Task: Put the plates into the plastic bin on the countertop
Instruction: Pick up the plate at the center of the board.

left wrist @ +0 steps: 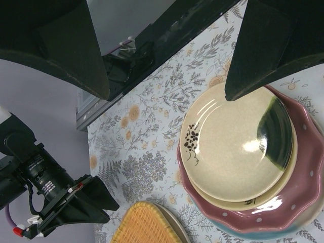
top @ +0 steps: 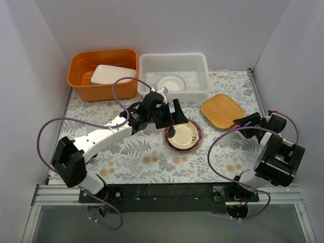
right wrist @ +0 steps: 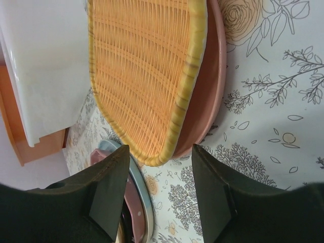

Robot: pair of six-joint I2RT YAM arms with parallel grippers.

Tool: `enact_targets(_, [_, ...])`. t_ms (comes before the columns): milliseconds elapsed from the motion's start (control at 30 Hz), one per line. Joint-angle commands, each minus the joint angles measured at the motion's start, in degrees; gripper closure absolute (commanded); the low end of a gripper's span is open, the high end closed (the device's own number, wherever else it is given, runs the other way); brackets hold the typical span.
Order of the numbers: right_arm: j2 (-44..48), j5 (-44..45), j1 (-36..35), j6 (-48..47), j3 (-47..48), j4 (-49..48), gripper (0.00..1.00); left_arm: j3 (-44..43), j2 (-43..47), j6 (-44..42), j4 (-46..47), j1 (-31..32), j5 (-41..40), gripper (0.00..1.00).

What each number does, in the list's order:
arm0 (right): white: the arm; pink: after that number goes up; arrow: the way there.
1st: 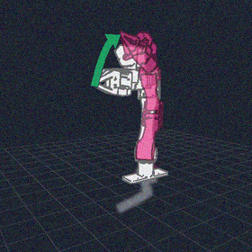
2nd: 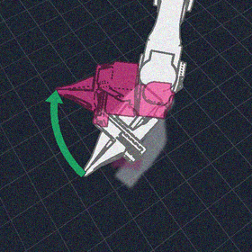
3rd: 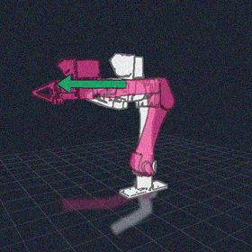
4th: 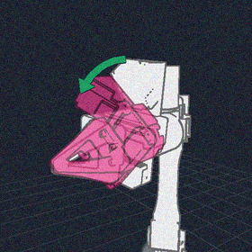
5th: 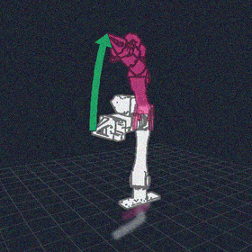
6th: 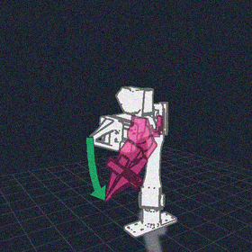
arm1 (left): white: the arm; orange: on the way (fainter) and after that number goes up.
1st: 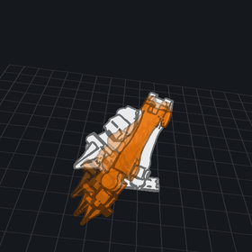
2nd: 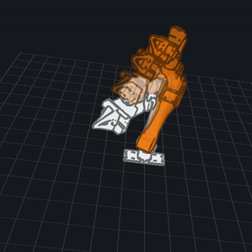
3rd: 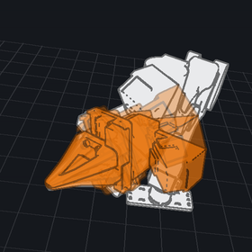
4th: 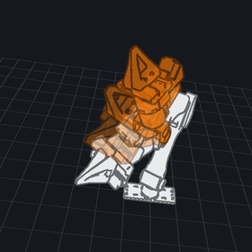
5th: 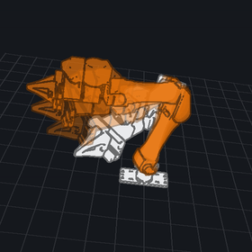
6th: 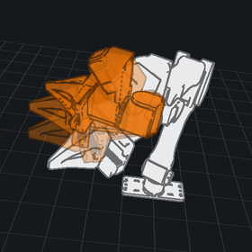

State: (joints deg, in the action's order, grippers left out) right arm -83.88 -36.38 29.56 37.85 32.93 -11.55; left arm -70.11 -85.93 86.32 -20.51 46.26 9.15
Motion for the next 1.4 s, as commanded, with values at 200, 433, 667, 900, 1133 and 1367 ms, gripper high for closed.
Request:
enact_targets(200, [-4.80, 0.26, -1.87, 0.21, 6.18, -1.29, 0.43, -1.53, -0.64, -0.98, 0.39, 0.32, 1.84, 0.02])
enact_targets(433, [-7.09, 1.58, -3.19, 0.03, 6.10, -1.98, 0.43, -1.52, -0.99, -1.16, 0.39, 0.23, 1.84, 0.02])
enact_targets(667, [-8.85, 2.98, -4.16, 0.12, 5.22, -4.26, 0.44, -1.44, -1.08, -1.42, 0.21, 0.32, 1.49, 0.02])
enact_targets(900, [-11.48, 3.16, -4.42, 2.05, 3.11, -9.71, 0.44, -2.58, -2.48, -2.21, -1.28, 0.32, 0.70, 0.02])
enact_targets(1133, [-15.70, 1.14, -5.04, 5.22, 1.62, -16.04, 0.47, -3.28, -2.75, -2.39, -1.46, 0.23, 0.00, 0.02])
enact_targets(1367, [-17.46, 0.87, -5.92, 6.19, 1.17, -18.42, 0.51, -3.98, -2.05, -3.18, -1.90, 0.32, -1.41, 0.02])
